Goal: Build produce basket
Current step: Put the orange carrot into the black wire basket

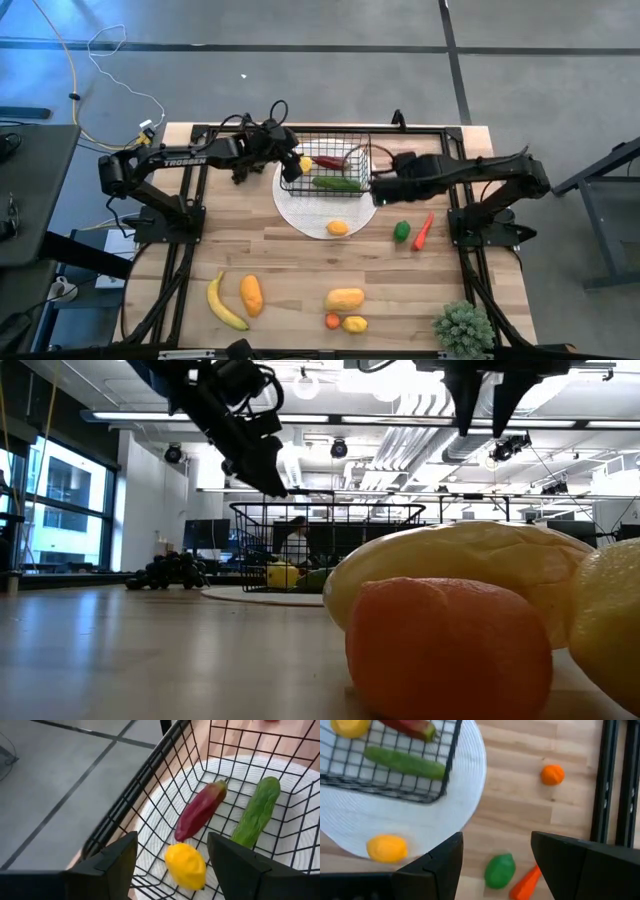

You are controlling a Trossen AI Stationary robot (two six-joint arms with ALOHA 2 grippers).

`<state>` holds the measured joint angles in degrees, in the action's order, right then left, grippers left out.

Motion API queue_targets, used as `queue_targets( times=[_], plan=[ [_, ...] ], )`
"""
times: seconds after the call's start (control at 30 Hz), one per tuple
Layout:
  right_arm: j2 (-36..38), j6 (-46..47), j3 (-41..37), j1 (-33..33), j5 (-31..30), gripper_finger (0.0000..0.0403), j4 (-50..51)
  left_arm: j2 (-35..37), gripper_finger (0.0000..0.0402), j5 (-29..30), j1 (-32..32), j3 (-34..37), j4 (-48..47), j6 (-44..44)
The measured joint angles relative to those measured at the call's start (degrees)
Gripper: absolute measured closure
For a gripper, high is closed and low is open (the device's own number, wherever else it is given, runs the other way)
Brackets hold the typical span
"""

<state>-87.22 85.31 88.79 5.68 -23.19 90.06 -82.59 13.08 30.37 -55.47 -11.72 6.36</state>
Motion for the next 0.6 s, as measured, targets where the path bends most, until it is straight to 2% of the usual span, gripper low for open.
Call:
queue_targets(
  times=[0.3, 0.6],
  plan=[
    [0.0, 11.5, -9.1, 6.6, 6.9, 0.0187, -0.1, 0.0, 0.0172, -3.7, 0.0, -8.6, -10.8, -1.7],
    [1.1, 21.7, -18.4, 12.2, 11.7, 0.0187, -3.6, 0.5, 0.0172, -3.8, -1.2, -13.5, -19.9, -4.7]
  ],
)
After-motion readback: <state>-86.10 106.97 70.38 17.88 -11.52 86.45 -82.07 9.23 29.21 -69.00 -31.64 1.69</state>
